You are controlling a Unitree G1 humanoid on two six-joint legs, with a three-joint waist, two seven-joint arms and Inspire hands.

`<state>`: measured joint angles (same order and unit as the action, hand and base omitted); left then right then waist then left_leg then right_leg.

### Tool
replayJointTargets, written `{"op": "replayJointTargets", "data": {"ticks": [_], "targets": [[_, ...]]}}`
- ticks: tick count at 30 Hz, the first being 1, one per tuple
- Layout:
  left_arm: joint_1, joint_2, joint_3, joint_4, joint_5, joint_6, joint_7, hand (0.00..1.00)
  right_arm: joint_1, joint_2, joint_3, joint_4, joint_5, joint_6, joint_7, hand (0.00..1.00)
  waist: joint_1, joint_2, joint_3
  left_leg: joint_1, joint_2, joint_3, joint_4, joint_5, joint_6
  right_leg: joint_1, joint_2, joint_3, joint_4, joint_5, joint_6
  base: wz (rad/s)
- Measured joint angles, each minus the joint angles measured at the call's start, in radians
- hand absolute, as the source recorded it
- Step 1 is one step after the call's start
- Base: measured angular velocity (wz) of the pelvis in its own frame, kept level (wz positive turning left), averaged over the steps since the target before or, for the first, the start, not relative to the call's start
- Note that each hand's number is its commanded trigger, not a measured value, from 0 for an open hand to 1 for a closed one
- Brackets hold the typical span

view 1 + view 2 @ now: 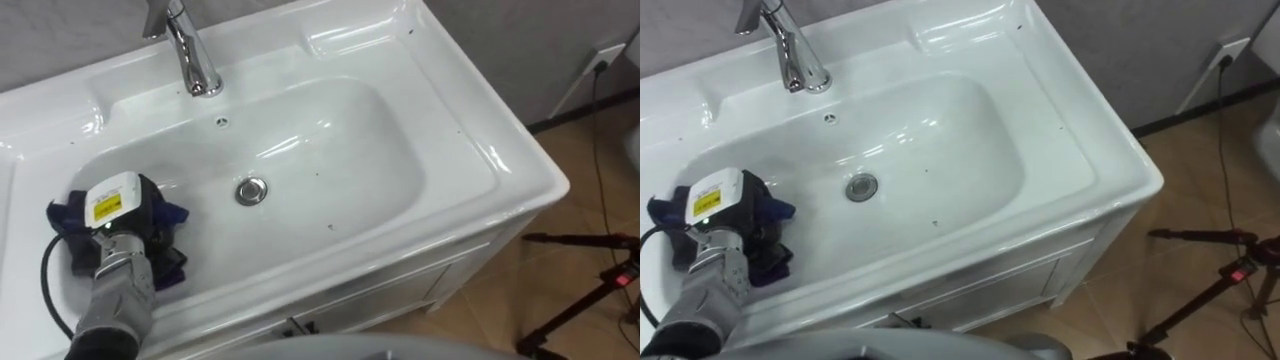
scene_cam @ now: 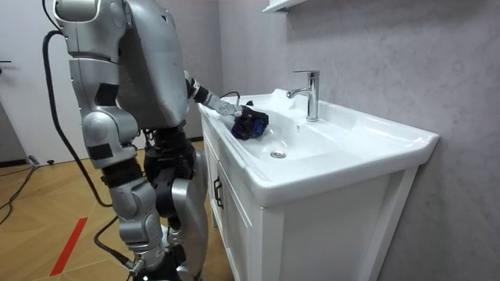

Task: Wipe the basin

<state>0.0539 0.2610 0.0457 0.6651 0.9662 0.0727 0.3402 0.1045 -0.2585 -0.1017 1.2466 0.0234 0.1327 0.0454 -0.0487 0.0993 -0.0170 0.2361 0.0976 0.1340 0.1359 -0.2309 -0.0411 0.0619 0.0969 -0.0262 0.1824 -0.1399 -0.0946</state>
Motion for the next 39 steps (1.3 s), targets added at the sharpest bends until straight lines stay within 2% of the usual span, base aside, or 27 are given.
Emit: {"op": "replayJointTargets", "data": {"ticks": [3, 8, 10, 12, 14, 17, 20, 26, 30, 34, 39], "targets": [[0.0, 0.003, 0.0, -0.016, 0.009, 0.001, -0.001, 1.0, -0.002, 0.0, 0.0, 0.004, -0.005, 0.0, 0.0, 0.0, 0.002, 0.002, 0.0014, -0.012, 0.0, -0.001, 0.0, 0.0, 0.0, -0.012, -0.001, -0.005, 0.004, 0.0, 0.0, 0.06], [0.0, 0.012, 0.013, -0.078, 0.008, 0.001, 0.0, 1.0, -0.002, 0.0, 0.001, 0.006, -0.001, -0.002, 0.001, 0.0, 0.014, -0.004, 0.0145, -0.017, 0.0, -0.003, 0.001, 0.0, 0.0, -0.014, -0.003, -0.009, 0.002, 0.0, 0.0, 0.04], [0.0, 0.022, 0.013, -0.093, 0.007, 0.001, 0.0, 1.0, -0.004, 0.0, 0.002, 0.007, 0.008, -0.008, 0.001, 0.0, 0.013, -0.004, 0.0147, -0.021, -0.001, -0.006, 0.001, 0.0, 0.0, -0.014, -0.005, -0.011, -0.002, -0.001, 0.001, 0.11], [-0.004, 0.031, 0.013, -0.104, 0.006, -0.002, 0.006, 1.0, -0.004, 0.001, 0.003, 0.017, 0.011, -0.031, 0.0, 0.0, 0.008, -0.002, 0.0133, -0.024, -0.002, -0.01, 0.001, 0.0, 0.0, -0.008, -0.007, -0.022, -0.013, 0.002, 0.003, 0.14], [-0.004, 0.042, 0.013, -0.145, 0.006, -0.004, 0.008, 1.0, 0.003, 0.002, 0.004, 0.025, 0.011, -0.047, 0.0, 0.0, 0.003, -0.003, 0.0132, -0.034, -0.003, -0.032, 0.001, 0.0, 0.0, -0.011, -0.01, -0.032, -0.013, 0.002, 0.004, 0.2], [-0.005, 0.055, 0.034, -0.216, 0.006, -0.005, 0.051, 1.0, 0.001, 0.002, 0.018, 0.046, 0.01, -0.048, -0.009, 0.0, 0.004, -0.003, 0.0139, -0.035, -0.004, -0.043, 0.001, 0.0, 0.0, -0.01, -0.011, -0.037, -0.014, 0.002, 0.004, 0.08], [-0.008, 0.082, 0.041, -0.256, 0.007, -0.003, 0.072, 1.0, 0.007, 0.002, 0.052, 0.052, 0.011, -0.051, -0.01, 0.0, 0.003, -0.001, 0.0152, -0.039, -0.004, -0.054, 0.001, 0.0, 0.0, -0.01, -0.013, -0.046, -0.015, 0.002, 0.005, 0.08], [-0.008, 0.087, 0.071, -0.36, 0.007, 0.013, 0.087, 1.0, 0.014, 0.002, 0.082, 0.078, 0.007, -0.049, -0.002, 0.0, 0.004, 0.001, 0.0185, -0.044, -0.007, -0.055, 0.0, 0.0, 0.0, -0.011, -0.017, -0.052, -0.015, 0.0, 0.008, 0.06], [-0.008, 0.105, 0.071, -0.377, 0.007, 0.01, 0.116, 1.0, 0.017, 0.002, 0.083, 0.084, 0.006, -0.047, 0.002, 0.0, 0.004, 0.014, 0.0258, -0.044, -0.009, -0.056, 0.0, 0.0, 0.0, -0.012, -0.019, -0.051, -0.013, -0.001, 0.01, 0.02], [-0.008, 0.11, 0.071, -0.392, 0.008, 0.01, 0.13, 1.0, 0.029, 0.003, 0.084, 0.085, 0.006, -0.047, 0.002, 0.0, 0.004, 0.018, 0.0258, -0.044, -0.01, -0.056, 0.002, 0.0, 0.0, -0.013, -0.02, -0.051, -0.011, -0.001, 0.01, 0.0], [-0.008, 0.111, 0.072, -0.469, 0.009, 0.01, 0.149, 1.0, 0.036, 0.002, 0.088, 0.082, -0.005, -0.045, 0.002, 0.0, 0.027, 0.014, 0.0241, -0.052, -0.01, -0.057, 0.002, 0.0, 0.0, -0.027, -0.02, -0.051, -0.005, -0.001, 0.01, 0.0]]}}
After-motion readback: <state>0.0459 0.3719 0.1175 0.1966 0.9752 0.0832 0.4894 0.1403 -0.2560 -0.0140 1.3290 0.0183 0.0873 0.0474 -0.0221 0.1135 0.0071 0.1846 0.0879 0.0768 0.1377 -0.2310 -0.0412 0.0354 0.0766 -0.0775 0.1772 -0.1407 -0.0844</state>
